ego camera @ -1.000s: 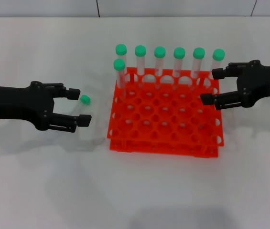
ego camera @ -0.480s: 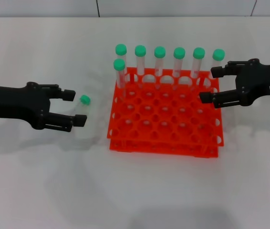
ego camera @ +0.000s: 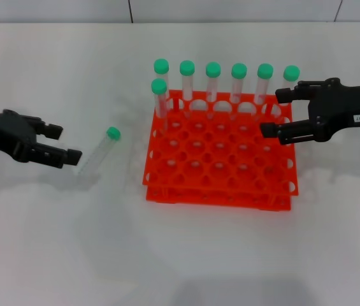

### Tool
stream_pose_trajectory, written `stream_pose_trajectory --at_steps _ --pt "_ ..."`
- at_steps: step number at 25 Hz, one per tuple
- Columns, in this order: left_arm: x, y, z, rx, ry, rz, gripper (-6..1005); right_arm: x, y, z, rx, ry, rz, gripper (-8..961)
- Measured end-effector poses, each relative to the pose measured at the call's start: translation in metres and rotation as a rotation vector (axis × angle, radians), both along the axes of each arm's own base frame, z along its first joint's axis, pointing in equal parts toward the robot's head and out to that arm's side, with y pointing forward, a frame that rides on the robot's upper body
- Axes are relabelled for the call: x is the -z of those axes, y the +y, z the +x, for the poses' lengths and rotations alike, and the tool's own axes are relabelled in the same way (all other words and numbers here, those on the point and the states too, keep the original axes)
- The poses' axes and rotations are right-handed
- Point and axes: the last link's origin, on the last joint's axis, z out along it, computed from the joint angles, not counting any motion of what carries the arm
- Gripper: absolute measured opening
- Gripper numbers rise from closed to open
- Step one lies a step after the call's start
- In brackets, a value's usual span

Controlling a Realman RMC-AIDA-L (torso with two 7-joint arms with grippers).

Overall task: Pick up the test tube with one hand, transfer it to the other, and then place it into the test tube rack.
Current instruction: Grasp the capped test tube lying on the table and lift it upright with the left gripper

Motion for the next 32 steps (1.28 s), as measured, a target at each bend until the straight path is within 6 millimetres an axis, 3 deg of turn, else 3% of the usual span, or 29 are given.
stream_pose_trajectory --at_steps 7,16,32 --pt "0.004 0.008 -0.005 -0.073 0.045 0.028 875 0.006 0.001 -0.007 -0.021 0.007 -0.003 844" --pt "0.027 0.007 -0.009 -0.122 0.059 -0.015 876 0.008 0.002 -0.007 -0.018 0.008 -0.006 843" --pt "0.033 0.011 -0.01 -0.151 0.137 -0.052 875 0.008 0.002 -0.007 -0.017 0.007 -0.005 844"
